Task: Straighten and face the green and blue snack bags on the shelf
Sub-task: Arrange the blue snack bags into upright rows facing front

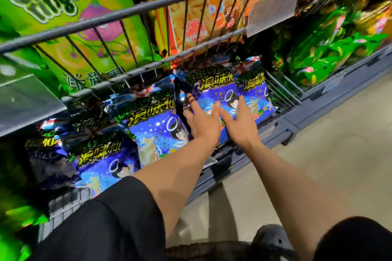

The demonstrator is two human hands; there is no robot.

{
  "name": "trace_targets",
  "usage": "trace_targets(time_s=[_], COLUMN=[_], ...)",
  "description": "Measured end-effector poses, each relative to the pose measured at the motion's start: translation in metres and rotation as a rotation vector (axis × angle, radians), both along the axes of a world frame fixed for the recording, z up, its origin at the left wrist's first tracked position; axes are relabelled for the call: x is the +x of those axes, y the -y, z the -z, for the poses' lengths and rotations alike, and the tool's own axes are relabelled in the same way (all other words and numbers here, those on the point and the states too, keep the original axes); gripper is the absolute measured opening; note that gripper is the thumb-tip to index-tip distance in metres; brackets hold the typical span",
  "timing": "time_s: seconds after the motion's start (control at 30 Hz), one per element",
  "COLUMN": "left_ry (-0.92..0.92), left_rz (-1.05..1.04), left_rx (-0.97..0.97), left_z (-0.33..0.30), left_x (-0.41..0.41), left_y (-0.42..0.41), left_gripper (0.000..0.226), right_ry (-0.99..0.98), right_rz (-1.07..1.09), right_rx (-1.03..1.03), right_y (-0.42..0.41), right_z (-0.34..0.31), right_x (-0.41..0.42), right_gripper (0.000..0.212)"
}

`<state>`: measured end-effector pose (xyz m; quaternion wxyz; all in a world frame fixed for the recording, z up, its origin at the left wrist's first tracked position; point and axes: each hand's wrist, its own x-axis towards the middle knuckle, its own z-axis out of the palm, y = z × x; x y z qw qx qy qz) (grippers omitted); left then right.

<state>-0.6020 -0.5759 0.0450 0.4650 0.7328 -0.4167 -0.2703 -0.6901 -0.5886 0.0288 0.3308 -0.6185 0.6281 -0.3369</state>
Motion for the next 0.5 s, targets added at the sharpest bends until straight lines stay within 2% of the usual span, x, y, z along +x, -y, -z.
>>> trace_targets(time_s=[0.13,0.3,0.4,0.5], left_ry=[0.078,0.007,-0.101,0.019], left_rz=[0.045,0.170,0.102,-0.064], left_rx=[-0.043,-0.220,-0.361,-0.397], left_z=[-0.016,-0.032,-0.036,-0.038], left_x=[-0.004,0.005,0.032,0.078], left_y=[-0.017,-0.077,-0.121,-0.159], left_gripper=[0.080,0.065,0.057,0.046], right_ry=[-0.033,0.075,0.142,0.164], right_rz=[0.076,0.190,0.176,0.106], right_rx=[-0.087,-0.270,-0.372,-0.409], right_y=[-0.017,-0.061,-0.101,-0.138], right_z=[-0.008,-0.031,-0.043,-0.047], right_x=[0.005,0.030,0.059,0.097], right_gripper=[0.079,0.063,0.053,0.045])
